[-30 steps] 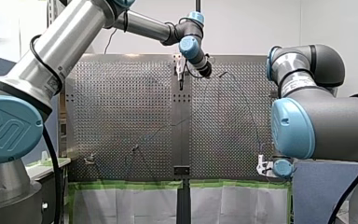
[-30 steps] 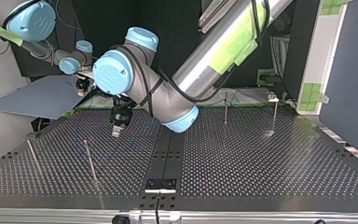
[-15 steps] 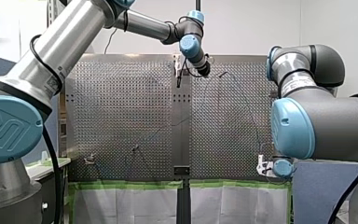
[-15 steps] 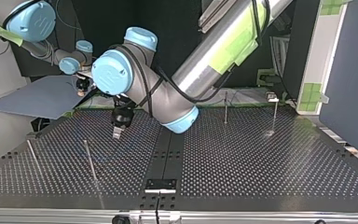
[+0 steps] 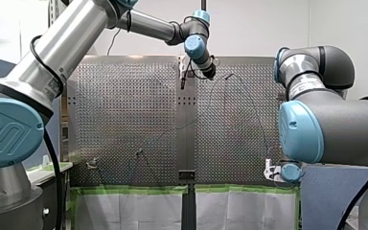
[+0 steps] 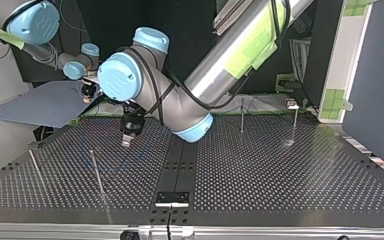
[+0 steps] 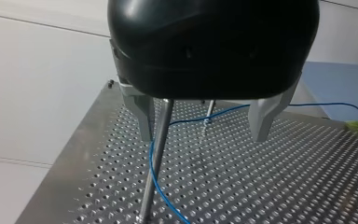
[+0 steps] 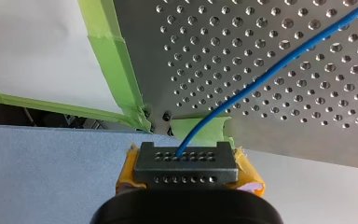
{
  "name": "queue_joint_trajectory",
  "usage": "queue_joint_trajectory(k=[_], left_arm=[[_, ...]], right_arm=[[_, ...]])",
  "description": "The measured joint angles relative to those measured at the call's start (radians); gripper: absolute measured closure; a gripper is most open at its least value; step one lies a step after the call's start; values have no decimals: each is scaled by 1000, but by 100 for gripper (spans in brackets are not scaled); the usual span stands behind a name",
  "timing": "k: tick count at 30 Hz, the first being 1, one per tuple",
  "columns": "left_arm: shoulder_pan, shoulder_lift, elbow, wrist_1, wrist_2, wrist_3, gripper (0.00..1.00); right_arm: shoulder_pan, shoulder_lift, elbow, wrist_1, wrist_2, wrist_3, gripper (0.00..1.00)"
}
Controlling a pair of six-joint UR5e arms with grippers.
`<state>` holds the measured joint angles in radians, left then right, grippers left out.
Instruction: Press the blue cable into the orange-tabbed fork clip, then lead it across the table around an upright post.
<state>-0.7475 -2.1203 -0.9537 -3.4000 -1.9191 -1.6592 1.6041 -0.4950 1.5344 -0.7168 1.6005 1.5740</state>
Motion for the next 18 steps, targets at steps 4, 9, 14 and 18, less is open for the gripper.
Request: queue_joint_trajectory(k=[4,9,14,18], left_arm=[[-4,9,-13,-35,-11,4,0],[-1,42,-49,-23,-17,0,0],[10,85,-93,17,-12,-31,0],[17,126,-134,58,-7,-72,0]], right_arm=[[-1,0,0,1,0,-1,100],[-3,0,0,-1,0,0,100],[-3,0,0,-3,0,-1,100],[-3,0,-1,-4,0,-2,100]])
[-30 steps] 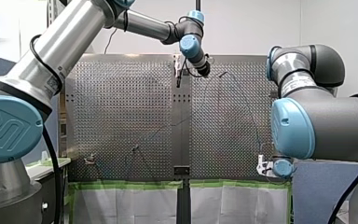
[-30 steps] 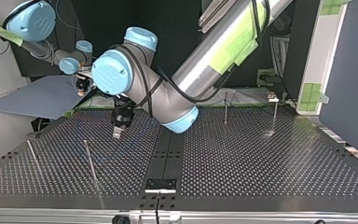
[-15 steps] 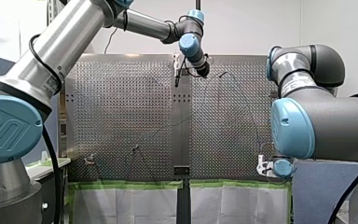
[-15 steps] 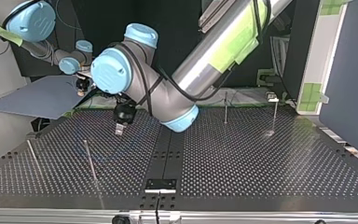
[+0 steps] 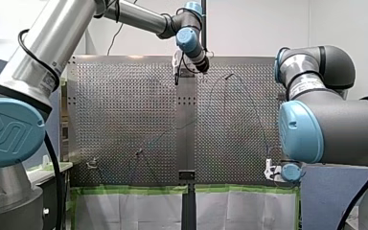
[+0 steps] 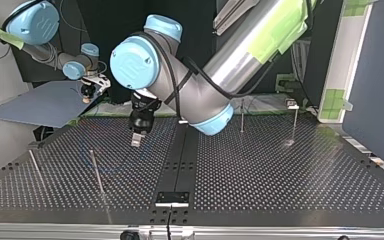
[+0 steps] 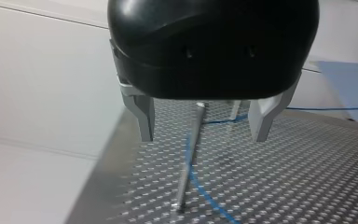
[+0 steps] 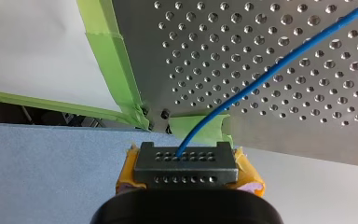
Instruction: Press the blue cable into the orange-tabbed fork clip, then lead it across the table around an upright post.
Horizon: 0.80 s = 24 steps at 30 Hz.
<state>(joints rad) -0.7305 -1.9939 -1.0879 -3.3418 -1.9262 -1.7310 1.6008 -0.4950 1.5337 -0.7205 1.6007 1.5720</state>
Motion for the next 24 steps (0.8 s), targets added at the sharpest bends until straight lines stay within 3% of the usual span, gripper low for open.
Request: queue_joint_trajectory(k=[13,24], left_arm=[[5,123,-123,123,-9,-121,0],[1,219,-219,219,-9,-189,0]], right_arm=[[4,0,-6,8,-1,-11,100],[10,0,-8,10,-2,-14,100]])
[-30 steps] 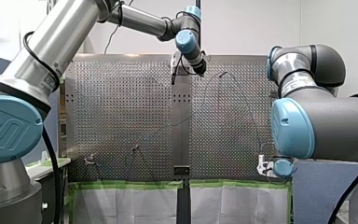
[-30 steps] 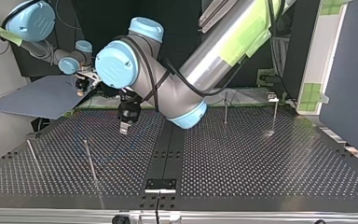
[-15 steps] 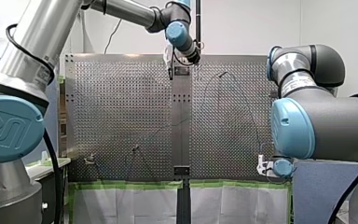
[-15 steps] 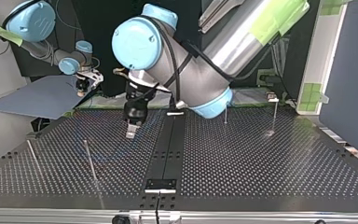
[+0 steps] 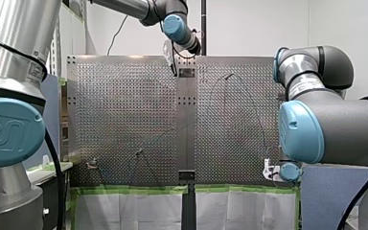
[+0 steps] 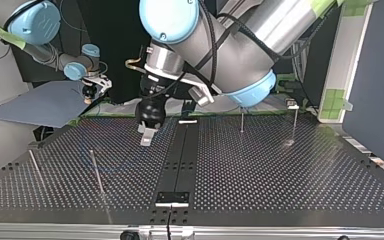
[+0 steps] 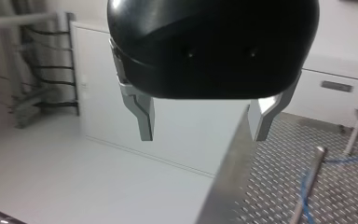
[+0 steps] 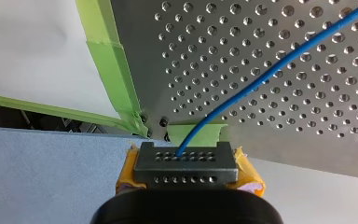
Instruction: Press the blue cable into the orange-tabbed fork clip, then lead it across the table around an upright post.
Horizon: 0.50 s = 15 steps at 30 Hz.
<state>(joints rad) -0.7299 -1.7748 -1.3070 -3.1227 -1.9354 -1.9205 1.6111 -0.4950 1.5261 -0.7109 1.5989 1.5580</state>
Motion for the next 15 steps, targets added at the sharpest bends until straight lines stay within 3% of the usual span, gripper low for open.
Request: queue_joint_trajectory(k=[15], left_arm=[[3,138,-140,140,-30,-62,0]], right_arm=[[7,0,0,3,0,-2,100]])
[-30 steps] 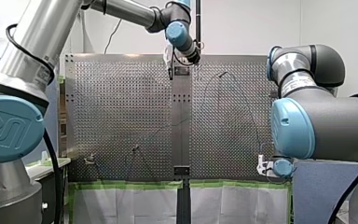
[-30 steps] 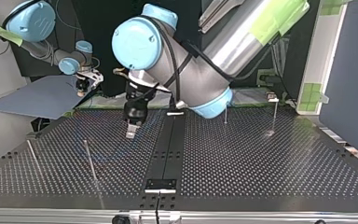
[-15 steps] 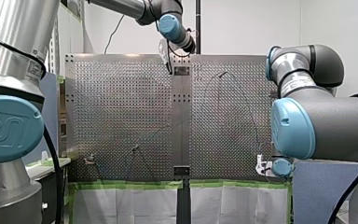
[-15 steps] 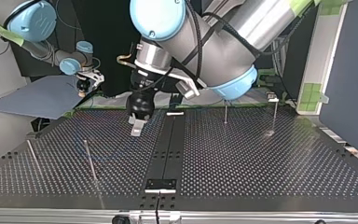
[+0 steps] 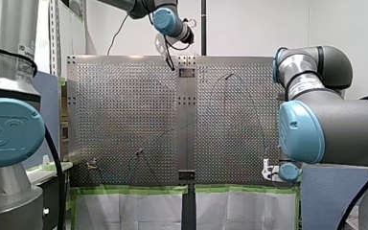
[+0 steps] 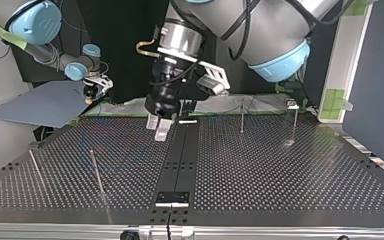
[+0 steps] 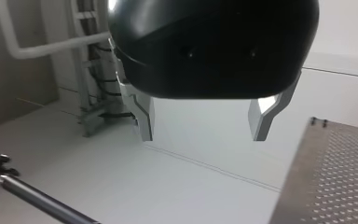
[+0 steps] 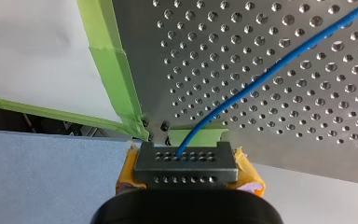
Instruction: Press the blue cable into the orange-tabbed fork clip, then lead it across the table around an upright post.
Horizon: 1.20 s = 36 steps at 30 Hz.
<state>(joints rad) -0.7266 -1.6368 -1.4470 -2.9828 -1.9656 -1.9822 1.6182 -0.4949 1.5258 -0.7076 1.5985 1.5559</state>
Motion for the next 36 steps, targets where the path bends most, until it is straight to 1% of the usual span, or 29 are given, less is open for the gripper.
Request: queue_joint_trajectory(k=[5,13,19,23,26,30,36], left_arm=[[2,6,-49,49,-28,-9,0],[4,6,-137,137,-39,-26,0],[6,6,-199,199,-64,-38,0],[8,6,-237,237,-56,-63,0],[11,6,-264,264,-49,-71,0],[16,6,-296,296,-41,-68,0],[20,6,-355,355,-38,-50,0]], right_arm=[[2,0,0,0,0,0,100],[5,0,0,0,0,0,100],[8,0,0,0,0,0,100],[10,0,-2,1,0,0,100],[13,0,-6,4,0,0,100],[14,0,-7,6,0,-1,100],[15,0,-8,8,0,-2,100]])
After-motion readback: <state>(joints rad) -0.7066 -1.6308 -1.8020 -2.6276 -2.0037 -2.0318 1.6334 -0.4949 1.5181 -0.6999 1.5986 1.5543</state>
